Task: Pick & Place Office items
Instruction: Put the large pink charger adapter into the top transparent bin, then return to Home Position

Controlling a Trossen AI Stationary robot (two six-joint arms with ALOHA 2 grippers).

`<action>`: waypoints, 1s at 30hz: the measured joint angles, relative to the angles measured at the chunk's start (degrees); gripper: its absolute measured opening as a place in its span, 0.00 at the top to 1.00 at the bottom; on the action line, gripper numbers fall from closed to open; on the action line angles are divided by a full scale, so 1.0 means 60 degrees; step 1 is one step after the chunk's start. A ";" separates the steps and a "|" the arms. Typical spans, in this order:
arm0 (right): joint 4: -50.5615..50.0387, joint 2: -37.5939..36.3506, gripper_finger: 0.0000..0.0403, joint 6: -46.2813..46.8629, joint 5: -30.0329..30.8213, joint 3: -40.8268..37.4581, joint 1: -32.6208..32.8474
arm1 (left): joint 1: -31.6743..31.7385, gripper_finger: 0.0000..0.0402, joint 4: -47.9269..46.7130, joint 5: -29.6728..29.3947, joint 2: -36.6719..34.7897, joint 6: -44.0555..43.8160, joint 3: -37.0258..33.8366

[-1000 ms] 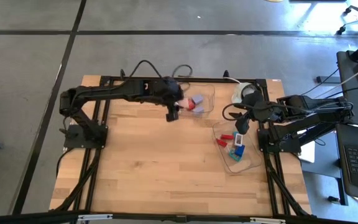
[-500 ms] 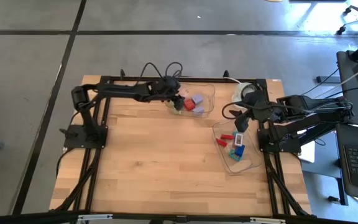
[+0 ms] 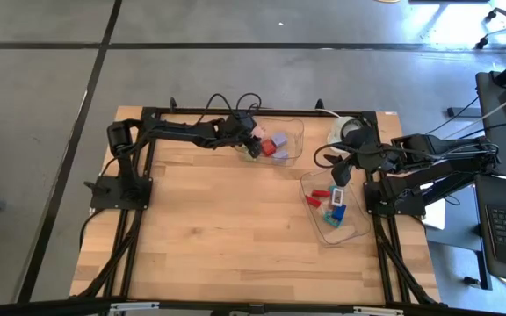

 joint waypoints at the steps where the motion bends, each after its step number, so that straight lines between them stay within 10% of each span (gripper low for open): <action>1: 0.0003 0.0000 0.45 -0.0002 -0.0003 0.0000 0.0000 | 0.0000 0.51 0.0021 -0.0005 -0.0003 -0.0004 -0.0003; 17: 0.0000 0.0000 0.45 0.0042 -0.0007 0.0000 0.0000 | -0.0055 0.34 0.0122 0.0323 -0.0249 0.0369 -0.0023; 30: 0.0000 0.0000 0.45 -0.0830 -0.0402 0.0000 0.0000 | -0.0474 0.35 0.0020 0.0302 -0.2764 0.0507 -0.0023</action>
